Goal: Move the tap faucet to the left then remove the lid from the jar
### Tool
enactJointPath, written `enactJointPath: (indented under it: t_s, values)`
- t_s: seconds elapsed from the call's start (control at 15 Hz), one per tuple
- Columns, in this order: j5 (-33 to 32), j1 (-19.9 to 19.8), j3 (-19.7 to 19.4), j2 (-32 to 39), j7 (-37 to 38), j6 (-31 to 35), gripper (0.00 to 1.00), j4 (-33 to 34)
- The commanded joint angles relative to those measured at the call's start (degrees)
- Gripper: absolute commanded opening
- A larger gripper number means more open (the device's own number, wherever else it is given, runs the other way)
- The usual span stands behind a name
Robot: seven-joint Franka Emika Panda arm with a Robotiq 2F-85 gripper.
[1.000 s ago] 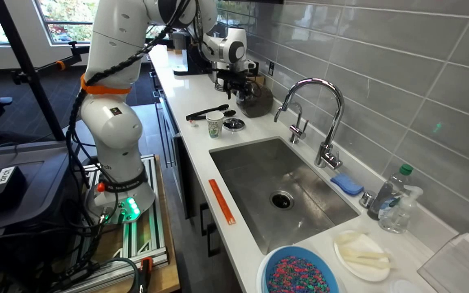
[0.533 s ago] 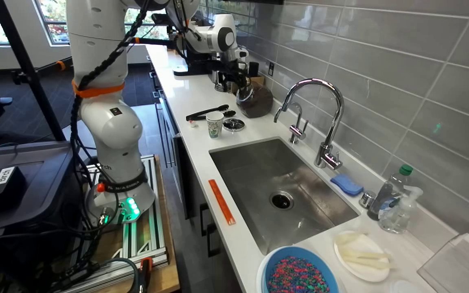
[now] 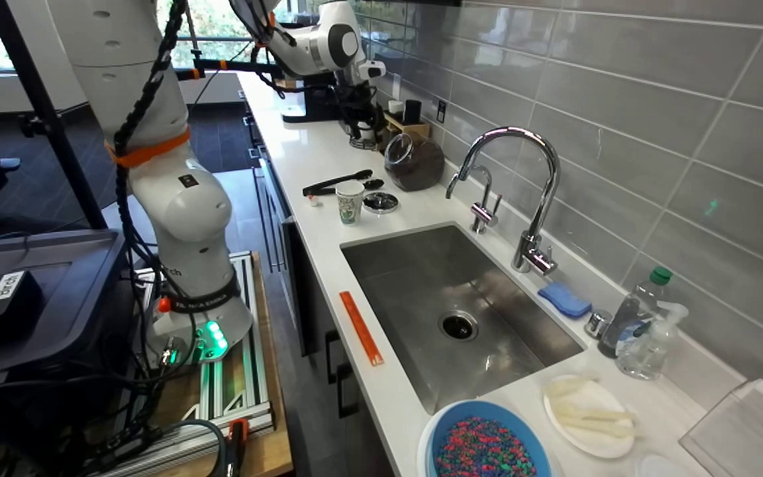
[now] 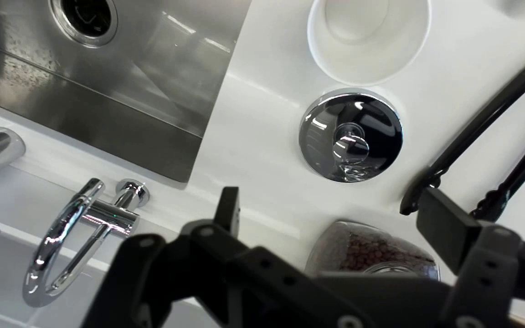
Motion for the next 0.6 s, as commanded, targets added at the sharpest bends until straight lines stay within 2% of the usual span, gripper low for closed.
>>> enactJointPath:
  t_s: [0.0,0.53]
  values:
    - [-0.5,-2.1,2.2,-7.9,6.5,2.8,1.0,-8.0]
    - [1.3,-5.6,5.5,-20.5,16.1,5.2,1.0,-18.8]
